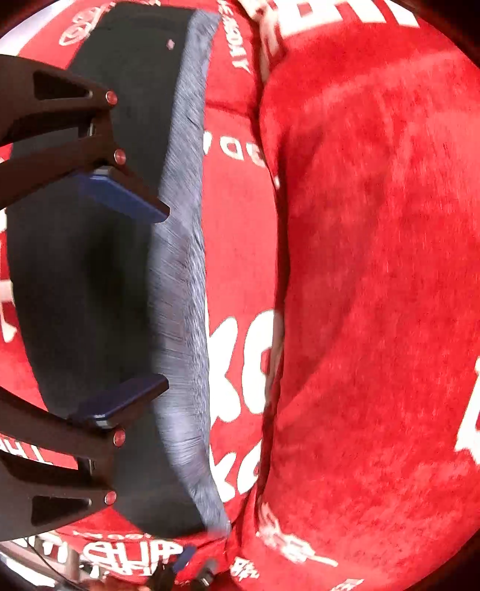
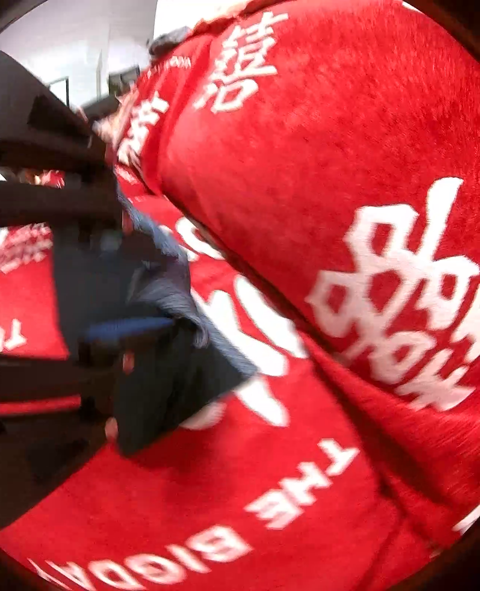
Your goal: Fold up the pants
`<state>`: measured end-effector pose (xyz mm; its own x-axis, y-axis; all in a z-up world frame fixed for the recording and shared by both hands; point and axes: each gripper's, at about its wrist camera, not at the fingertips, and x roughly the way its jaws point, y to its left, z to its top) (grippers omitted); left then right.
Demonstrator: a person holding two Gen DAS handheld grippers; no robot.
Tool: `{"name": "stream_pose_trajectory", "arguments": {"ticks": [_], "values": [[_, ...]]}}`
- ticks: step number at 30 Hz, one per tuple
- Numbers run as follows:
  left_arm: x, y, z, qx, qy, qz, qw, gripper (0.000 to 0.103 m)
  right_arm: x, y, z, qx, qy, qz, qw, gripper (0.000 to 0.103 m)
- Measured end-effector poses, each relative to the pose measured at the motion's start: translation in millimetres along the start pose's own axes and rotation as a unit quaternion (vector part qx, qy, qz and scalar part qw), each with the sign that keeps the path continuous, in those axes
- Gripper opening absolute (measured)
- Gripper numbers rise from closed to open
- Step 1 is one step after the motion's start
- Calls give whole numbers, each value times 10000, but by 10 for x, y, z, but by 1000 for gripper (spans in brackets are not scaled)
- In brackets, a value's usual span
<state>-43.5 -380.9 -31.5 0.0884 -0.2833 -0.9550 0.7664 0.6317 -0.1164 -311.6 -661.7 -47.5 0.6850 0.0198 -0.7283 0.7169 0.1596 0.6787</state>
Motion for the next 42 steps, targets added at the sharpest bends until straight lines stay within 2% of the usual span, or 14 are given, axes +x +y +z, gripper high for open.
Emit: {"name": "stream_pose_trajectory", "arguments": {"ticks": [1,5,9,13,16,19,22,25,28,31,33,36,38,42], "values": [[-12,30,-35,-40,32,78,10000,85,-27,31,50,-68,-90,-105,9999,66],[97,72,-237,-88,320,311,9990,85,-212,24,-47,-332,-323,-810,9956,65],[369,36,-457,-174,599,458,9970,85,-200,-495,-455,509,-110,-1154,9919,38],[615,-42,-575,-195,781,608,9949,85,72,-840,-581,996,98,-983,9901,13],[720,-61,-599,-118,784,888,9929,94,90,-780,-519,807,-64,-1057,9911,12],[676,-27,-556,-133,848,982,9915,94,52,-813,-526,942,0,-1342,9865,11],[476,11,-450,-35,539,1038,9931,94,-137,-667,-545,613,-136,-2056,9766,16],[509,28,-320,-34,481,1119,9925,94,-227,-364,-537,-24,-362,-1845,9822,20],[723,6,-208,-75,555,1328,9896,94,167,38,-507,-1064,82,-1771,9784,49],[942,-18,-86,-125,514,1523,9869,97,686,324,-450,-1655,370,-1611,9723,49],[966,52,39,-205,333,1648,9856,97,958,385,-367,-1869,467,-1788,9648,48],[948,302,196,-490,341,1855,9808,97,1040,300,-229,-1952,224,-2169,9562,36],[855,547,239,-668,364,2064,9755,97,900,196,-117,-1689,-43,-2424,9554,36],[541,984,134,-748,324,2117,9739,97,529,114,-120,-1136,-156,-2276,9670,42]]}}
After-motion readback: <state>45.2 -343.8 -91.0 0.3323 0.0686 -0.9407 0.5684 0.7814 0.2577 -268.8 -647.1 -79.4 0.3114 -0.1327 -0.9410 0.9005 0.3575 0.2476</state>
